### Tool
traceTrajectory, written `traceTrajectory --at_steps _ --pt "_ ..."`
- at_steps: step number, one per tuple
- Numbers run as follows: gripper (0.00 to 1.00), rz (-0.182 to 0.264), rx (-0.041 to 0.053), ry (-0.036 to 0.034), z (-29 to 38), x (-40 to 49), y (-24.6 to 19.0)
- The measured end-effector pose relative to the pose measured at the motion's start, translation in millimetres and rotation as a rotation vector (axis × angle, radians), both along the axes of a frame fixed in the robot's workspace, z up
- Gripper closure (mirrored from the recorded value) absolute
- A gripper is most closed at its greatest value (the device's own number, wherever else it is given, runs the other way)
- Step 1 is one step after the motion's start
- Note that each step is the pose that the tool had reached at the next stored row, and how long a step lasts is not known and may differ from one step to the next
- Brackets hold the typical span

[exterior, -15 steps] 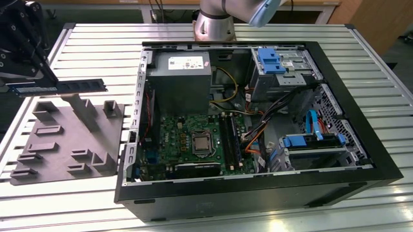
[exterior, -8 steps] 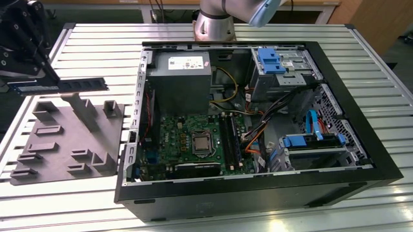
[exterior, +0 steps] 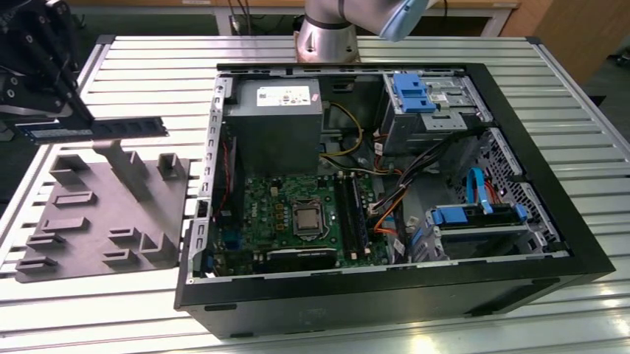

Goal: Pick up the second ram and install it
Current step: 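Pick up the second ram and move it above second insertion slot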

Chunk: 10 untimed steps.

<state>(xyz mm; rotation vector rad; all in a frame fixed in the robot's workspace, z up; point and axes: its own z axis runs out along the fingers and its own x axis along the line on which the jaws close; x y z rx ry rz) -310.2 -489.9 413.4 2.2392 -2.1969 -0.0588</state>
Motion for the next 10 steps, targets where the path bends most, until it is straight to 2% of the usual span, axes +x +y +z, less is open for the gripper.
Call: traceTrajectory --at_steps 10 --pt "0.88 0.000 0.0001 -0.0001 0.0 3.3 2.9"
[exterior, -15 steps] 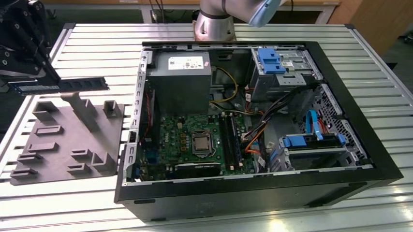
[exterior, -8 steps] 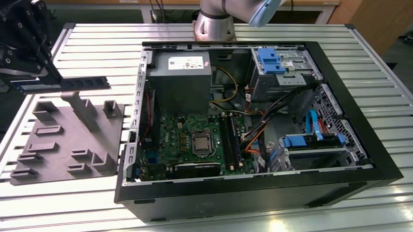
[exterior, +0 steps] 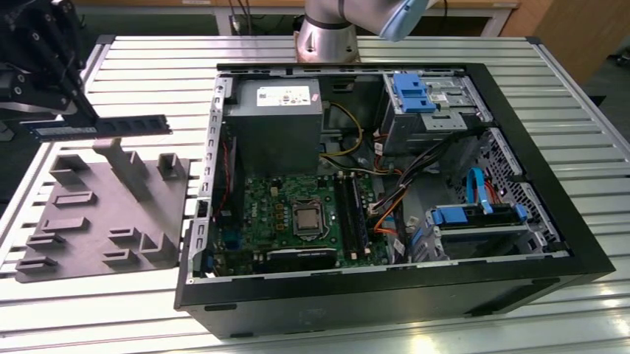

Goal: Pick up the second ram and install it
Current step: 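Pick up the second ram and move it above second insertion slot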

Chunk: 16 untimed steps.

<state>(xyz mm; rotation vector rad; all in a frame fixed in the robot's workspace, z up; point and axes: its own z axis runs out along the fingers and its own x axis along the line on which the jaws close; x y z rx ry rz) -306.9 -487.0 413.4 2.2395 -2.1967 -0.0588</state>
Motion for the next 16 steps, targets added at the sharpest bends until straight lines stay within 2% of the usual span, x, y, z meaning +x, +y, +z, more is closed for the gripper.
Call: traceTrajectory --at_steps 16 --pt "0.88 0.000 -0.0001 0.0001 0.0 7.0 4.0"
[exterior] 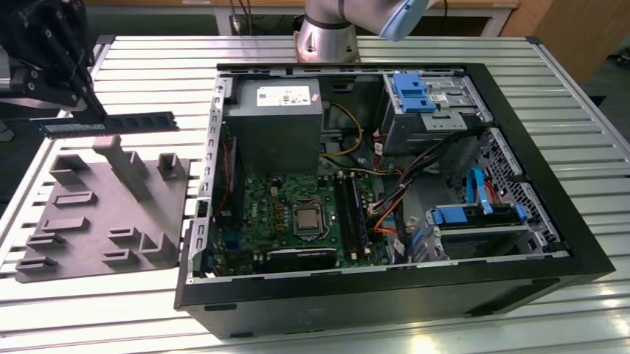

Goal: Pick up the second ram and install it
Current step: 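Pick up the second ram and move it above second insertion slot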

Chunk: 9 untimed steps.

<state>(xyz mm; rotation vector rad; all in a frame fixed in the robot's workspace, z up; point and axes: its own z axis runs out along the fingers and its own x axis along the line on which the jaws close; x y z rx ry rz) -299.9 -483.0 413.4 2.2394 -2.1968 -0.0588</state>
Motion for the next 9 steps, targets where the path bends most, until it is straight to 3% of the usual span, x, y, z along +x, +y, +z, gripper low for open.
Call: traceTrajectory --at_steps 9 --pt "0.88 0.000 0.0001 0.0000 0.0 3.7 1.7"
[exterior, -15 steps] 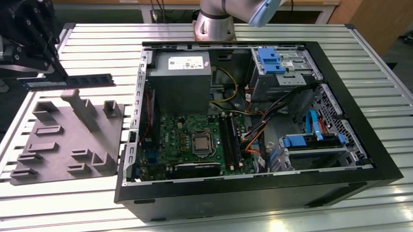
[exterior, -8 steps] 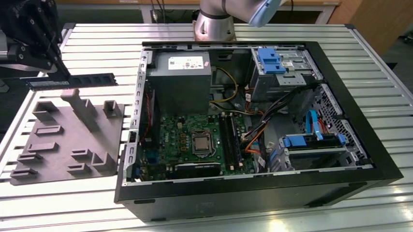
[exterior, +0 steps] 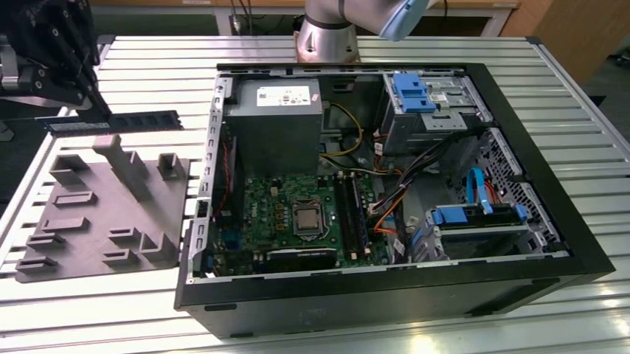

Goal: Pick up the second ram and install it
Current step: 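Pick up the second ram and move it above second insertion slot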

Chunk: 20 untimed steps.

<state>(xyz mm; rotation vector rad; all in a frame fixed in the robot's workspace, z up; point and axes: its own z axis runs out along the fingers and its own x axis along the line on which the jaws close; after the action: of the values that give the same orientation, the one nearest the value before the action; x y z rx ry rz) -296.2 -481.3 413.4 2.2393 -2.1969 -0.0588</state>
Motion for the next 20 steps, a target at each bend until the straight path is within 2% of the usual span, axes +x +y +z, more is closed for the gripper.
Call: traceTrajectory --at_steps 20 --pt "0.88 0.000 -0.0001 0.0001 0.1 6.1 1.6"
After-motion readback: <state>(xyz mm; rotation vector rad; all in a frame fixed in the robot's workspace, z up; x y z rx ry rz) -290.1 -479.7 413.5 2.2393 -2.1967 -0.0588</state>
